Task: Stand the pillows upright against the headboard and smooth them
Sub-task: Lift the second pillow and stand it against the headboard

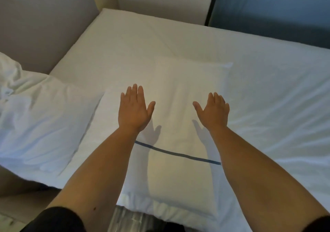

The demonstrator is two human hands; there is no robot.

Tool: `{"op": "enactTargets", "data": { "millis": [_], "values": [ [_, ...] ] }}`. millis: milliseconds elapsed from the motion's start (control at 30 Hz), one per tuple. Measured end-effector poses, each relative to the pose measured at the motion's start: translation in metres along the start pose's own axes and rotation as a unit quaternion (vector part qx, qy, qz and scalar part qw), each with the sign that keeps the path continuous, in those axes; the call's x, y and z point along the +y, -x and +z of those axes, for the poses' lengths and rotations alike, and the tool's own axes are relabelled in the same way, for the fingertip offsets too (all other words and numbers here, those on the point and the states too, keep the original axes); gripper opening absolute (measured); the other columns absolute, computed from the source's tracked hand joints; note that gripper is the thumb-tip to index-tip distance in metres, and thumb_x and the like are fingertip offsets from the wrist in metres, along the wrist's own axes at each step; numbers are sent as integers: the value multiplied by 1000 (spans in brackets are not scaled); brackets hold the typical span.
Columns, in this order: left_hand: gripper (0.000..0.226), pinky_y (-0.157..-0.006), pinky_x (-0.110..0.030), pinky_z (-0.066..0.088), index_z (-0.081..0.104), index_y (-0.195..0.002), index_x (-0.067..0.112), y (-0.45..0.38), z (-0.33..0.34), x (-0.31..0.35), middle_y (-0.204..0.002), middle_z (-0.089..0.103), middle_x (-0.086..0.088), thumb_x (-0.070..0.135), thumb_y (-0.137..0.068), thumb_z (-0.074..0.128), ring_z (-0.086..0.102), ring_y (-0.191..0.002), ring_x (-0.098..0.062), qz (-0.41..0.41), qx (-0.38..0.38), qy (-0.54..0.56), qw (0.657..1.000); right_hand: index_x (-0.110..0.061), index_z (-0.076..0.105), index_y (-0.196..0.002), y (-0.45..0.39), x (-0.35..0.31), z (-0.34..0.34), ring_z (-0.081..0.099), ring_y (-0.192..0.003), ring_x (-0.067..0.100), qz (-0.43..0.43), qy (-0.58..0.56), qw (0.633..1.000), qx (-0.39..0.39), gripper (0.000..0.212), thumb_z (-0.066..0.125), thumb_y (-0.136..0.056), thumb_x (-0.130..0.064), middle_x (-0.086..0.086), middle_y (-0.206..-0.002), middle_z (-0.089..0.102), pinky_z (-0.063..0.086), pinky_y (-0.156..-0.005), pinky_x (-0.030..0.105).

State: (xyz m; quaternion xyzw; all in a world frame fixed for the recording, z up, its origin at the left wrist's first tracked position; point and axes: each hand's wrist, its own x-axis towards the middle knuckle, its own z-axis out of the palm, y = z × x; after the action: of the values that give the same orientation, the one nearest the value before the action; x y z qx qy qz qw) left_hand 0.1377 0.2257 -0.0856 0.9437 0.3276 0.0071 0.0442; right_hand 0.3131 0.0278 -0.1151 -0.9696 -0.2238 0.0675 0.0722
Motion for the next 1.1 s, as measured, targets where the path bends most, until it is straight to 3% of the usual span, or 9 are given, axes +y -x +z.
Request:
{"op": "enactTargets", "data": {
  "millis": [200,333,467,633,800,900,1100],
  "values": [
    [73,-120,-42,3,10,-153,9,-35,56,16,-162,10,-11,57,-98,15,7,-149,-29,-24,-40,32,998,-6,19,-153,-13,33,53,17,-148,30,89,-39,994,-40,91,27,-91,-72,14,-161,21,17,-118,50],
    [72,-119,-44,16,21,-150,5,-65,94,21,-158,25,-15,55,-98,24,21,-146,-30,-79,-45,139,986,-6,13,-154,-22,41,86,19,-147,32,185,-113,976,-38,99,34,-87,-75,15,-161,18,22,-116,53],
    [69,-102,-51,39,41,-134,4,-83,125,19,-139,48,-17,60,-94,29,46,-126,-37,-178,-78,229,954,-9,11,-153,-30,44,112,31,-139,37,249,-177,952,-33,102,42,-83,-77,15,-158,24,34,-106,56],
    [74,-97,-47,39,34,-138,5,-90,140,18,-138,48,-20,63,-93,21,49,-123,-40,-261,-114,239,928,-15,9,-152,-42,49,117,47,-126,43,301,-208,930,-35,108,44,-76,-83,18,-145,39,41,-100,55],
    [75,-95,-44,40,34,-138,0,-93,137,15,-135,52,-21,61,-96,20,51,-122,-39,-264,-141,247,921,-13,17,-149,-43,49,112,52,-122,42,313,-241,918,-31,106,51,-75,-80,19,-139,47,44,-96,50],
    [72,-94,-45,41,37,-135,1,-87,126,17,-131,55,-20,60,-96,20,53,-118,-38,-246,-116,265,925,-10,28,-144,-39,39,100,53,-119,41,299,-247,922,4,99,55,-76,-76,18,-135,49,46,-93,49],
    [72,-90,-44,43,38,-136,2,-72,74,-4,-127,58,-17,59,-96,20,56,-115,-36,-241,-43,300,922,-9,32,-142,-26,-6,47,53,-119,38,251,-249,933,70,93,61,-78,-69,15,-135,48,47,-91,49]
  ]
}}
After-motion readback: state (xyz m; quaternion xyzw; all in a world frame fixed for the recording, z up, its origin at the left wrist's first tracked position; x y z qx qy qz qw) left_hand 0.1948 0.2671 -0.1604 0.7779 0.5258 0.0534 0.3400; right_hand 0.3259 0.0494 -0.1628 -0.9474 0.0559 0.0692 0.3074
